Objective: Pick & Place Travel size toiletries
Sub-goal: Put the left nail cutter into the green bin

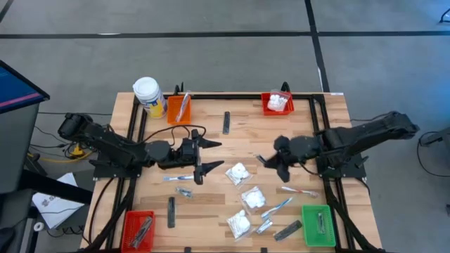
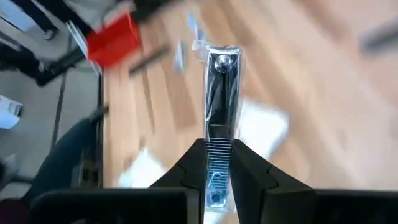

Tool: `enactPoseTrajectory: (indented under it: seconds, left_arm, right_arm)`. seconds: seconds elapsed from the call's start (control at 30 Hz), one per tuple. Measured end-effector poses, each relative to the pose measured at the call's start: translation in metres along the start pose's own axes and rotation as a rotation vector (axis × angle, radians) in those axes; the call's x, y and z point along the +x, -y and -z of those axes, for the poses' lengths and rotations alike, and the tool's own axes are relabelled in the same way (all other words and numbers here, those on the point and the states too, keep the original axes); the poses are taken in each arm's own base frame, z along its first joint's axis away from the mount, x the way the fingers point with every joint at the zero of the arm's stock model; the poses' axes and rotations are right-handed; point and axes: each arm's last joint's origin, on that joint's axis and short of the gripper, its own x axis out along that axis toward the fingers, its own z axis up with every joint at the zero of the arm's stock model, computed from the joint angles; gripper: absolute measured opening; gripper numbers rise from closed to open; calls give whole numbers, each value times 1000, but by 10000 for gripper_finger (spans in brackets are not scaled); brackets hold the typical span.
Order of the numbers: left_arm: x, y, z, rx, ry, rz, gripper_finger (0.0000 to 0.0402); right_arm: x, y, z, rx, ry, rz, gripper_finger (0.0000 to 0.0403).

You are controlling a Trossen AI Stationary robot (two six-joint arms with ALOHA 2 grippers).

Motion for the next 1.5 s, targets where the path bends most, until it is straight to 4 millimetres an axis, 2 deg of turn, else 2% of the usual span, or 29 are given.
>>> enactPoseTrajectory:
  seconds: [0.23, 0.43, 0.73, 0.9, 1.1, 1.27, 1.5]
  left_arm:
    - [0, -1, 0, -1, 0, -3, 296]
    - [0, 0, 0, -9, 0, 2, 296]
    - [0, 1, -1, -17, 13, 9, 296]
    - [-1, 1, -9, -6, 95, 8, 296]
    - [-2, 0, -20, 76, 194, -4, 296]
    - [-1, -3, -25, 125, 251, 18, 296]
    - [3, -13, -28, 144, 296, 77, 296]
  right_arm:
    - [-24, -14, 45, 215, -246, 40, 42]
    - [-37, -38, 83, 373, -335, 59, 43]
    - [-35, -66, 151, 508, -469, 244, 45]
    - [-31, -77, 178, 607, -487, 297, 45]
    - [-22, -92, 201, 711, -495, 304, 45]
    - [-15, -110, 205, 725, -500, 363, 45]
    - [-8, -118, 195, 683, -537, 684, 46]
